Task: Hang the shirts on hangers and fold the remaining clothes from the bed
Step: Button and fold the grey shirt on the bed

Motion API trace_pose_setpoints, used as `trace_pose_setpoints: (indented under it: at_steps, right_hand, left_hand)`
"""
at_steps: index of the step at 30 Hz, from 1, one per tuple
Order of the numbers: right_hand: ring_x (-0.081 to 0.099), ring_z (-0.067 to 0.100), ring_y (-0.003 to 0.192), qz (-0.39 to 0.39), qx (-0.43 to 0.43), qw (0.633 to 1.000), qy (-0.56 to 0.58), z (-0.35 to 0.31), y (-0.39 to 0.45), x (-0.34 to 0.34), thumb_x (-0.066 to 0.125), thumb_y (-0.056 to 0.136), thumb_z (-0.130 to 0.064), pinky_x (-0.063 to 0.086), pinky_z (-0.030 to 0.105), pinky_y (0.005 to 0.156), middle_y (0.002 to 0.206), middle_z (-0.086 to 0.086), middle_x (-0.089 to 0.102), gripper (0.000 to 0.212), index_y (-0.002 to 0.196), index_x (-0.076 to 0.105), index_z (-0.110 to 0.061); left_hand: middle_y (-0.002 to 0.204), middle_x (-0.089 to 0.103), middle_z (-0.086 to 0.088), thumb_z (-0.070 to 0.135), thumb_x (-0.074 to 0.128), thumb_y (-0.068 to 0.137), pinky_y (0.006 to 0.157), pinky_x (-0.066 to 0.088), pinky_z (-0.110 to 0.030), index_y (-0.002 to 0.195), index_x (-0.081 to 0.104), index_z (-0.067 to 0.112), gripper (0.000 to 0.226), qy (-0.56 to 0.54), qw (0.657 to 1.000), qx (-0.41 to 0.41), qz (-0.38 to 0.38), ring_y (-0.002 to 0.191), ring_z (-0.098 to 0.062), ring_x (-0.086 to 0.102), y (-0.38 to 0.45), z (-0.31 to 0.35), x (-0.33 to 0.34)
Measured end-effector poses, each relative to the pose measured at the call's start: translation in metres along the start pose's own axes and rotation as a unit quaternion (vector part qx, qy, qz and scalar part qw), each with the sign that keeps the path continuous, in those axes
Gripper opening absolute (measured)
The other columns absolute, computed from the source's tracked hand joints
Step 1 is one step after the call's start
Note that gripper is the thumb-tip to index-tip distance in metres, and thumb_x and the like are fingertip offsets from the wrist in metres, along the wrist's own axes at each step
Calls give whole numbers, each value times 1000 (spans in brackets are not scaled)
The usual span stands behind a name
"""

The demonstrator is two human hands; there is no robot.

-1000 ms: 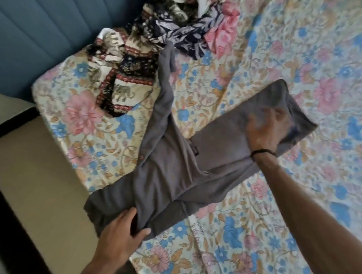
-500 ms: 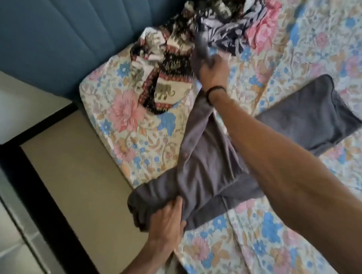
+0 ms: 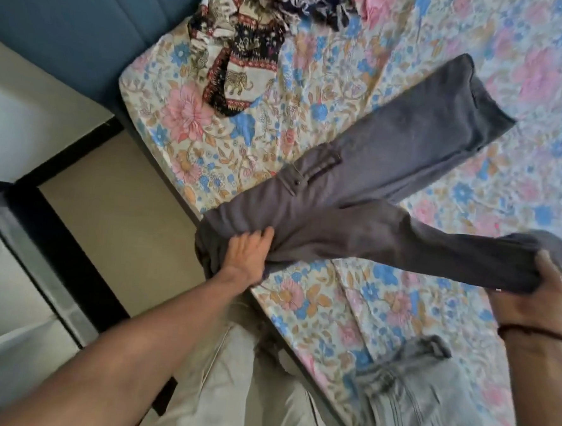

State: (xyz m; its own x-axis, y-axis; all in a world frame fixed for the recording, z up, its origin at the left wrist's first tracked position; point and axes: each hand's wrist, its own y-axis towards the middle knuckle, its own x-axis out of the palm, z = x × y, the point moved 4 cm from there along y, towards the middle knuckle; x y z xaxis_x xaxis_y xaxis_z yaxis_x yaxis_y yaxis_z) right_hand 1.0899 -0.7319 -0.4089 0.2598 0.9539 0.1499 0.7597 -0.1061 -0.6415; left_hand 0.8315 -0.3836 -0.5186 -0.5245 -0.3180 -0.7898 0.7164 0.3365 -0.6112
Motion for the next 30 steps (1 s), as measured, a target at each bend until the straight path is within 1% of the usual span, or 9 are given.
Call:
trace_pose_setpoints:
  at_steps: [2,6,10,15,20,23,25,28,30]
  right_hand:
    - [63,14,127,110,18,993,-44,8,-4,-52,67,96,-35,60,28,89,119,-12,74,38,133,68,-27]
    - [62,15,117,96,3,980,-176,-1,-31,-91,79,74,-71,56,26,92,110,-12,62,52,110,71,-35]
    - [74,23,86,202,-86,960,-171,-12,-41,-114,87,84,-20,59,29,54,110,15,71,44,117,64,-2]
    - [74,18,72,295,-140,934,-146,-32,-29,-148,86,78,-12,61,37,57,93,12,69,33,83,53,-17]
    - [77,14,82,187,-97,972,-109,-42,-9,-136,83,60,-40,62,30,59,97,3,72,62,113,60,-18]
    - [75,12,87,88,-82,990,-79,-41,-6,-91,81,81,-34,63,26,72,103,-1,71,50,120,55,-14]
    - [76,11,93,13,-85,994,-62,-43,-22,-48,88,77,-34,61,23,77,97,-8,76,80,139,48,-5]
    - [72,-7,85,-101,12,995,-14,-36,-52,34,67,98,-19,56,16,86,78,-27,74,36,129,52,-8]
    - [74,16,102,-120,-29,991,-45,-35,-80,95,68,97,-36,57,35,98,104,-3,79,37,124,64,-10]
  left_hand:
    - [130,57,-7,28,71,87,99,45,-40,144,33,17,70,5,1000,-1,7,121,-28,58,-8,8,-1]
    - [129,56,-7,28,73,85,98,44,-42,139,35,16,67,25,999,1,31,120,-30,57,-19,18,2]
    - [113,62,-7,38,74,83,84,50,-41,127,40,18,59,63,996,-3,64,105,-29,66,-27,14,6]
    - [108,69,0,37,73,81,95,38,-43,120,44,24,50,108,991,15,72,106,-24,65,-35,26,10]
    - [114,70,-1,32,72,84,99,33,-44,123,48,25,46,83,994,-9,71,113,-25,61,-41,32,20]
    - [113,69,-2,29,68,86,100,34,-43,121,50,25,40,53,996,-3,77,113,-24,60,-44,32,22]
    - [118,67,-2,31,68,87,102,33,-44,122,51,24,40,44,997,-2,70,116,-24,58,-45,29,27]
    - [128,59,-5,49,71,86,108,35,-47,127,53,22,52,-2,999,-28,39,125,-27,51,-34,19,29]
    - [129,53,-5,64,73,80,109,38,-49,129,53,23,67,-64,997,-20,32,127,-28,48,-25,16,23]
